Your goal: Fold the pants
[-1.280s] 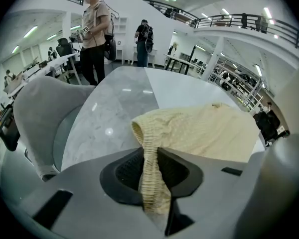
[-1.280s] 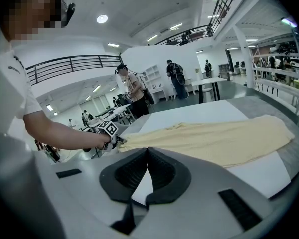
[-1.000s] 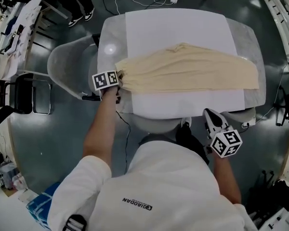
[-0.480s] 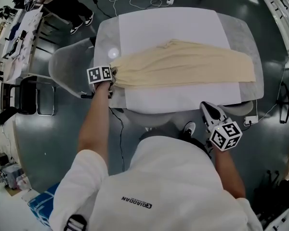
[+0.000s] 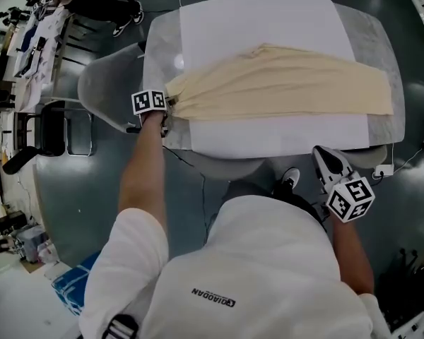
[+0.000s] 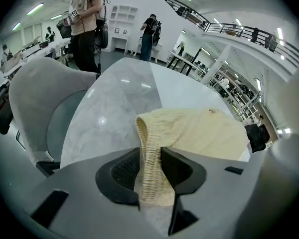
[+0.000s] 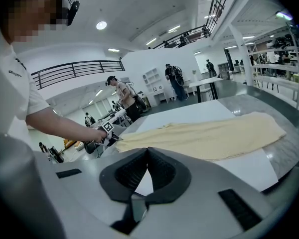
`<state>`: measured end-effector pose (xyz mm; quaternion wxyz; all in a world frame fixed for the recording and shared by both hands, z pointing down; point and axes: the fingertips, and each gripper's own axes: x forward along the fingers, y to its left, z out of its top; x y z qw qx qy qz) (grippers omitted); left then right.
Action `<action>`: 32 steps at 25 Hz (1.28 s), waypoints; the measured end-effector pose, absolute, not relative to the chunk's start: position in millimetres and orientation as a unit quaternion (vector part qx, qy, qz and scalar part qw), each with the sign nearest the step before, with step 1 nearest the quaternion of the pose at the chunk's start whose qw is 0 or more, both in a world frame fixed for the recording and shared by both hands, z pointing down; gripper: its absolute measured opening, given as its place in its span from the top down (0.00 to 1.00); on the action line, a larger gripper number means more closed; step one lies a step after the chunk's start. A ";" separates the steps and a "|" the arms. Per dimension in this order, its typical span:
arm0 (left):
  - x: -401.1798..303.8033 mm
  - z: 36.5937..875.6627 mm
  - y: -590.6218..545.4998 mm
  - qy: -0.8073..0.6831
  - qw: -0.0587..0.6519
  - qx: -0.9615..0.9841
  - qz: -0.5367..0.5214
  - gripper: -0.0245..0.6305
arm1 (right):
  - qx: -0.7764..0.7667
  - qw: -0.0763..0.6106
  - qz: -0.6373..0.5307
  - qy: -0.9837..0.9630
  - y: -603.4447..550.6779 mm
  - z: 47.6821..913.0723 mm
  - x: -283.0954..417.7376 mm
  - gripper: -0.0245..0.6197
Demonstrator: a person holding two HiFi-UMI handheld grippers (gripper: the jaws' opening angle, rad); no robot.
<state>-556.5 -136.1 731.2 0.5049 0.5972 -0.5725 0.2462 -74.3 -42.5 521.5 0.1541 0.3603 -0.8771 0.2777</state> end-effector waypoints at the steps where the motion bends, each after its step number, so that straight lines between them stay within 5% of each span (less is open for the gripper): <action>1: -557.2 733.5 -135.8 -0.570 0.509 0.594 0.252 0.72 | 0.362 0.152 0.279 -0.876 -45.4 523.1 -74.8 0.93; 10: -556.5 740.6 -126.1 -0.587 0.504 0.567 0.284 0.63 | 0.361 0.146 0.290 -0.874 -52.6 528.1 -93.1 0.93; 19: -545.6 739.0 -133.2 -0.598 0.477 0.572 0.296 0.83 | 0.365 0.153 0.287 -0.872 -50.6 532.2 -84.6 0.93; 32: -510.5 654.1 -150.7 -0.604 0.461 0.623 0.188 0.85 | 0.350 0.129 0.272 -0.887 -50.1 520.4 -38.5 0.93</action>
